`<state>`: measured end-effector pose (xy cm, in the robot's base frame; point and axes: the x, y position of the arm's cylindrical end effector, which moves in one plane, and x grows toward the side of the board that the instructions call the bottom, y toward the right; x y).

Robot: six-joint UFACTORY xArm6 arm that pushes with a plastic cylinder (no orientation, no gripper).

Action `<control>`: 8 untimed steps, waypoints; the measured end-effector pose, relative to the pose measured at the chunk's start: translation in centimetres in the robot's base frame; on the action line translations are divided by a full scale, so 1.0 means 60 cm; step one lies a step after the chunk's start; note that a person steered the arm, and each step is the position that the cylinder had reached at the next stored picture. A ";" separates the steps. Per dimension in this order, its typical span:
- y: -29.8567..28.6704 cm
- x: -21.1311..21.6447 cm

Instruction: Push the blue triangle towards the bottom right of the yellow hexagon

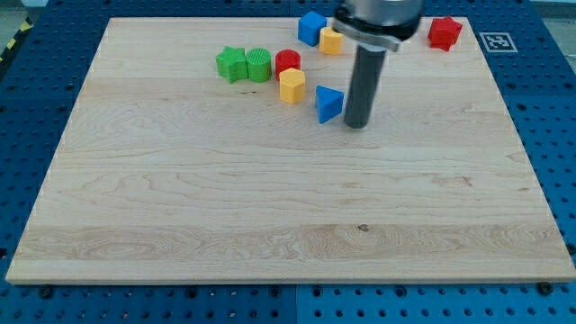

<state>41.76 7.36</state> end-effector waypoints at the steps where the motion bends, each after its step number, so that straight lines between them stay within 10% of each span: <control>1: -0.013 0.000; 8: -0.028 0.004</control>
<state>41.98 5.65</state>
